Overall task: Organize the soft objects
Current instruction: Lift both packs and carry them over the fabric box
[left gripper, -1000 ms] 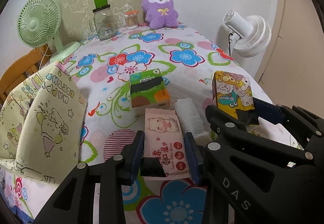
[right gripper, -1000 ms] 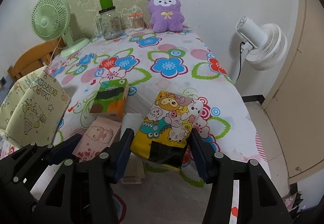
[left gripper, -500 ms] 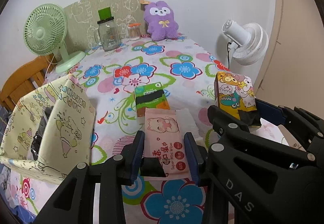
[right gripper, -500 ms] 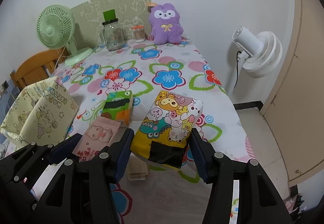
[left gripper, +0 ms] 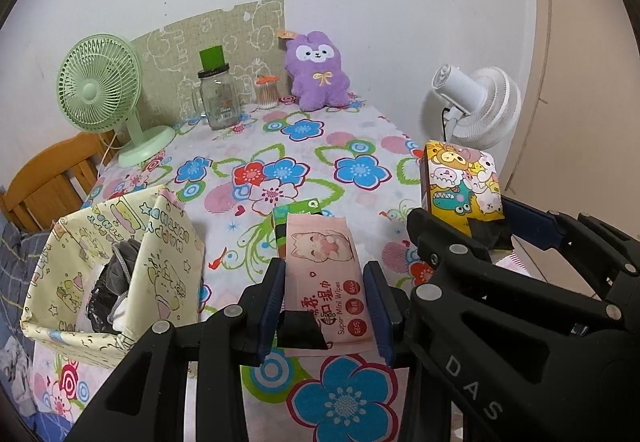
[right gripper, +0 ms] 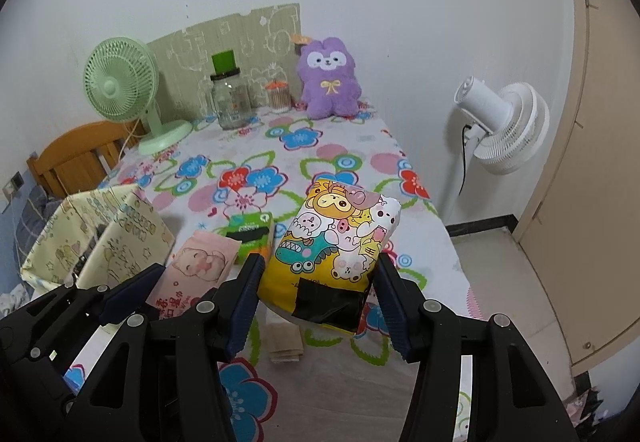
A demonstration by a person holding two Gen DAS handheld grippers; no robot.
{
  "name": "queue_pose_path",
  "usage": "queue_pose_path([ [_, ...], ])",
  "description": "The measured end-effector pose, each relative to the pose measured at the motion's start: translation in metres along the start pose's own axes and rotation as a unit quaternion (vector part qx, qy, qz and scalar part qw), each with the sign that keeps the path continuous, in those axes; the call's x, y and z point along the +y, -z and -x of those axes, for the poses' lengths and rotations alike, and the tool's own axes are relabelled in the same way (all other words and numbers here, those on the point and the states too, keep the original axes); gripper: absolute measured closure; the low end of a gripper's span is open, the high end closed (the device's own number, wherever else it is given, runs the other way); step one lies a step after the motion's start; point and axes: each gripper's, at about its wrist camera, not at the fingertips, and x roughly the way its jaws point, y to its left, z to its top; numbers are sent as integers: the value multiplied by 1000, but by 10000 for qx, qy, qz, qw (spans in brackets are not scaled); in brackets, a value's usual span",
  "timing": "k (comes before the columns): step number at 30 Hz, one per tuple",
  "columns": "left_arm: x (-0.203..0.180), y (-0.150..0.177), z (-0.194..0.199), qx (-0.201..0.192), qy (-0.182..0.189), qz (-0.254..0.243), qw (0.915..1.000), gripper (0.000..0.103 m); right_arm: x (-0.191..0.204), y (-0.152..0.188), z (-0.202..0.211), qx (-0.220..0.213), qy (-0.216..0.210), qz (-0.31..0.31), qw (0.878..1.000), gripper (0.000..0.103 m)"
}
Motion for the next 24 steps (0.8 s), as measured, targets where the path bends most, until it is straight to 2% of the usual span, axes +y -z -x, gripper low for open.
queue_pose_path([
  [12,4,-14,29,-268,85,0,9996,62,9,-18,29,-268,-26,27,9996,45],
  [24,20,-19,38,-328,112,133,9993,62,25,-29,40,-371,-65,80,9993,45],
])
